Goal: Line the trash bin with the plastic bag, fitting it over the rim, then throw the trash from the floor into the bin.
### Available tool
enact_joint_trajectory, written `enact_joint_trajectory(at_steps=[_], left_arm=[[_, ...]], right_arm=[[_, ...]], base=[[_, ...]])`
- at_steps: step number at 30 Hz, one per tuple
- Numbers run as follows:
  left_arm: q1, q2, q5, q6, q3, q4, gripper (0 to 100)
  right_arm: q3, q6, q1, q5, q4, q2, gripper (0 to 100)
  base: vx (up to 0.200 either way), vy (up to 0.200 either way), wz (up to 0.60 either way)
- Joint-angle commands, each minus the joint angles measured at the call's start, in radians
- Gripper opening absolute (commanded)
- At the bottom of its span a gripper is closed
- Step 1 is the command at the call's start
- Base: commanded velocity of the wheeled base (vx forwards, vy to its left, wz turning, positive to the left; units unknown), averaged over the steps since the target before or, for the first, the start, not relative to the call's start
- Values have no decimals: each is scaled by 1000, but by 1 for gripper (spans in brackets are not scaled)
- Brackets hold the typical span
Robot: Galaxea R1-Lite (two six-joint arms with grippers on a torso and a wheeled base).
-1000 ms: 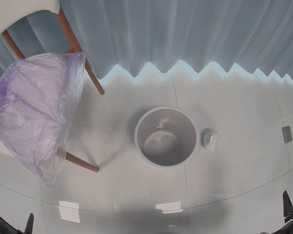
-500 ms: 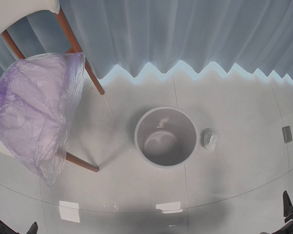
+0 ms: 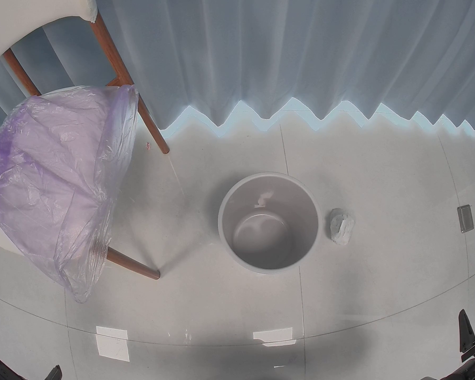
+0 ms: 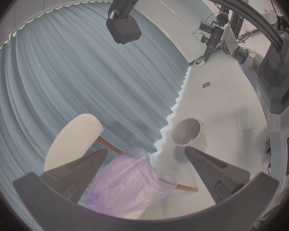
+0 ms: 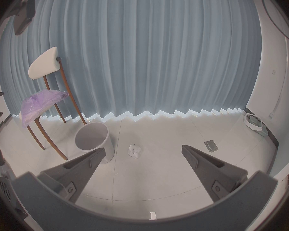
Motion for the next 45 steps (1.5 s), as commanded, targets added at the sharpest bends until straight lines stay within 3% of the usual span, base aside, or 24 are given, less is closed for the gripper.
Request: enact_joint_trajectory(at_steps=[1, 32, 45], left_arm=[[-8, 8, 0, 2, -23, 1, 100], [-173, 323, 2, 32, -160, 4, 100], [-235, 481, 2, 118, -203, 4, 100]], right_arm=[[18, -1, 0, 0, 0, -15, 100], [18, -1, 0, 0, 0, -15, 100], [18, -1, 1, 0, 0, -15, 100]], base=[[0, 0, 0], [0, 0, 0], [0, 0, 0]])
